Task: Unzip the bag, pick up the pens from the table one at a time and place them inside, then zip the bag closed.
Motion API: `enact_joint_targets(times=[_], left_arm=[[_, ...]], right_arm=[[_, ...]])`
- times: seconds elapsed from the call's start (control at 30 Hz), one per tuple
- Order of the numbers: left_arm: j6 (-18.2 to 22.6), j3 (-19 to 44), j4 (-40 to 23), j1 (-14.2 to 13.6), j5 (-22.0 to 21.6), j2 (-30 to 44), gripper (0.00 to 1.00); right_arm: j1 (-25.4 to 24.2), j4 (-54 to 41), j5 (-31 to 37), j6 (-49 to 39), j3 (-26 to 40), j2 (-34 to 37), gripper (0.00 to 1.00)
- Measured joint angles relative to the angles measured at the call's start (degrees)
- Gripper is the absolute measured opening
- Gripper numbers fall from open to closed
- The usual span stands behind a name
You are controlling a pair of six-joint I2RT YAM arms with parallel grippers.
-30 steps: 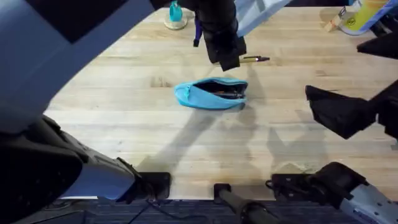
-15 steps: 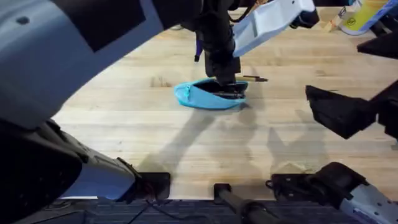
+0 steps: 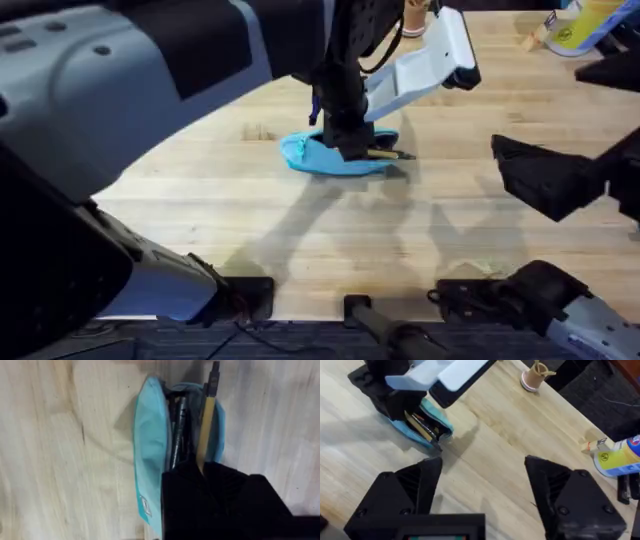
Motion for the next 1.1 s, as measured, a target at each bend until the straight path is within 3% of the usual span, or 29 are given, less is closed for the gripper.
enact_joint_targets(times=[0.43, 1.1], left_arm=[[0.2, -1.2, 1.7, 0.2, -6.0, 0.0, 0.041], [0.2, -2.3, 1.5, 2.7, -8.0, 0.0, 0.051]], right_arm=[[0.0, 1.3, 0.0, 0.0, 0.0, 0.0, 0.997], [0.0, 1.3, 0.0, 0.0, 0.0, 0.0, 0.997]])
